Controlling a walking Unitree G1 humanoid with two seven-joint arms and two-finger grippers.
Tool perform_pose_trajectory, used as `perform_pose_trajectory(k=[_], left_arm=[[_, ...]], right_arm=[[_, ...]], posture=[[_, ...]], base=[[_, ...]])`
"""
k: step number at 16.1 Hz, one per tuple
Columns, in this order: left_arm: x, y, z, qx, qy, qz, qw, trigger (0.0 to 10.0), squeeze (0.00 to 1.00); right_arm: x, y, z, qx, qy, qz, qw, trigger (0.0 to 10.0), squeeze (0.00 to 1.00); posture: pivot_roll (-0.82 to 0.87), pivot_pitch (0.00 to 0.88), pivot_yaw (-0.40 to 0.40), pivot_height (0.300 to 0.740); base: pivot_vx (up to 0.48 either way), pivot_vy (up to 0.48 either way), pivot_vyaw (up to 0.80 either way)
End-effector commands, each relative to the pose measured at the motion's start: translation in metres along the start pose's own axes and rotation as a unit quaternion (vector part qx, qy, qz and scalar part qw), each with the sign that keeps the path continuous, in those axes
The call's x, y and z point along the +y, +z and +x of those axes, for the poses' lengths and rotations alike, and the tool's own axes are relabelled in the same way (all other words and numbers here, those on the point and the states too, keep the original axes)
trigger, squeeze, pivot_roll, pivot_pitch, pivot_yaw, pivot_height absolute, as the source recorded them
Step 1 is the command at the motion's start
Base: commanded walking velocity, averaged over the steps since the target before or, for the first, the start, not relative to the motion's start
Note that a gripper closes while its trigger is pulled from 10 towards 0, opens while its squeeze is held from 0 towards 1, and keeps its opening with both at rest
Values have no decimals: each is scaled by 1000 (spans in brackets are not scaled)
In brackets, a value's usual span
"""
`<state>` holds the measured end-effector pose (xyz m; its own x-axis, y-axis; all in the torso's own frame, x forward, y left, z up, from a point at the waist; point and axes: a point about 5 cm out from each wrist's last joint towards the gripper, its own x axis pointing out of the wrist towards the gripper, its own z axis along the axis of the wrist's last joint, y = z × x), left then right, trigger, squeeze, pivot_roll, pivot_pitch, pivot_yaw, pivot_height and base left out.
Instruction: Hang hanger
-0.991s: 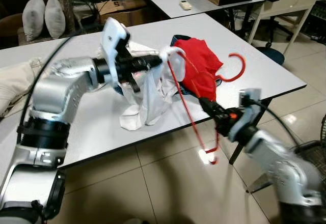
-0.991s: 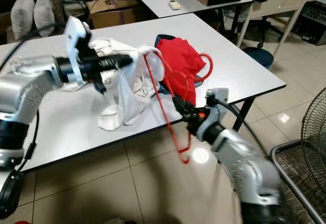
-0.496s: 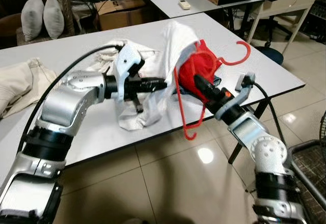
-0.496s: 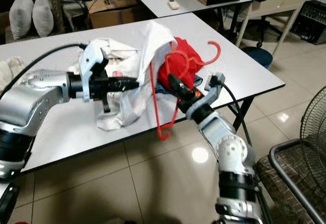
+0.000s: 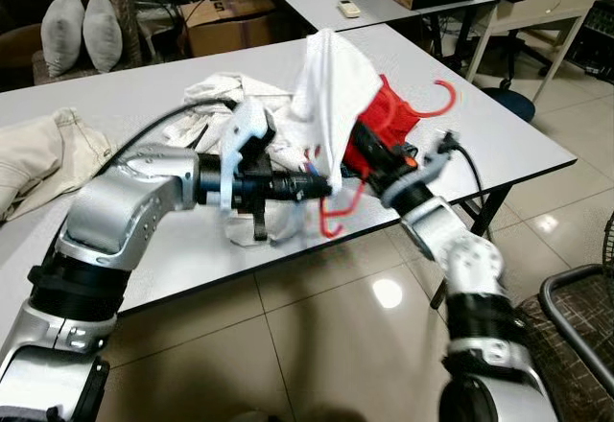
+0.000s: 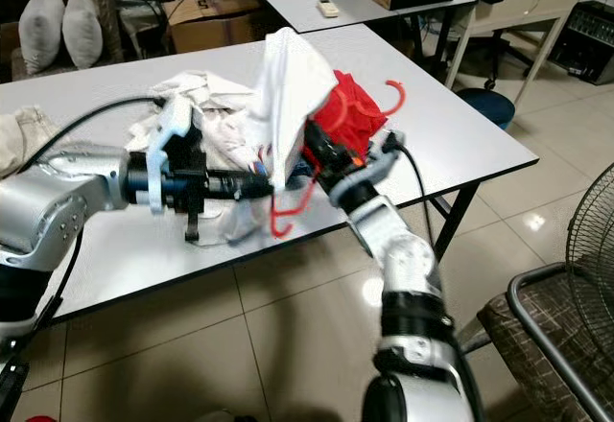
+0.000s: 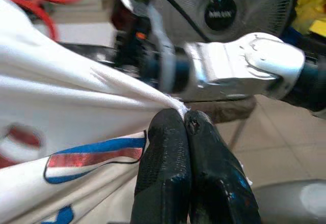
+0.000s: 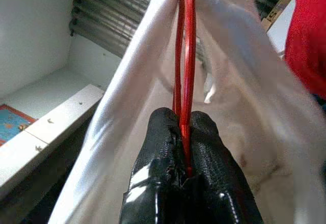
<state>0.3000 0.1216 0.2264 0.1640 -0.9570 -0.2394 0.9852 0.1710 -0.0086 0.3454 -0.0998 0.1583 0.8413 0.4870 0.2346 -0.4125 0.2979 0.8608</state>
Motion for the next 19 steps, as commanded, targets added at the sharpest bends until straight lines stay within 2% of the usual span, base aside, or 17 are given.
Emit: perform_pose_trajectory(k=[1,3,5,7,9,10,11,12,14,16,19], left_arm=[[-6,3,2,4,-24,5,1000,0,0],[-7,7,6,-10,-37,2,999,0,0],[-4,19,8,-55,-31,-3,998,0,0],[3,40,8,-131,-21,-27,991,0,0],[2,52,9,-168,-30,-35,985,0,0],[4,60,10,-199,-33,-57,978,0,0],[4,62,10,-204,-36,-64,976,0,0],[2,59,11,-189,-43,-62,979,0,0],[6,43,13,-137,-12,-47,989,0,0],[11,32,10,-102,12,-38,994,0,0],[10,19,0,-57,20,-35,998,0,0]], right_arm=[[5,4,8,-18,3,3,1000,10000,0],[3,1,15,-28,-18,6,999,10000,0],[1,-2,19,-22,-33,-21,999,10000,0],[2,-10,21,-2,-38,-76,996,10000,0],[3,-14,23,4,-40,-93,995,10000,0],[3,-15,24,6,-42,-110,993,10000,0],[2,-14,24,3,-43,-122,992,10000,0],[2,-6,23,-13,-48,-126,991,10000,0],[6,10,23,-40,-30,-89,995,10000,0],[10,11,21,-43,-13,-72,996,10000,0],[6,14,23,-76,-30,-45,996,10000,0]], posture=[[-142,0,51,740],[-144,0,55,740],[-145,0,56,740],[-145,0,56,740],[-144,0,57,740],[-144,0,59,740],[-144,0,60,740],[-144,0,60,740],[-150,0,68,740],[-152,0,68,740],[-142,0,61,740]], base=[[0,0,0],[0,0,0],[0,0,0],[0,0,0],[0,0,0],[0,0,0],[0,0,0],[0,0,0],[0,0,0],[0,0,0],[0,0,0]])
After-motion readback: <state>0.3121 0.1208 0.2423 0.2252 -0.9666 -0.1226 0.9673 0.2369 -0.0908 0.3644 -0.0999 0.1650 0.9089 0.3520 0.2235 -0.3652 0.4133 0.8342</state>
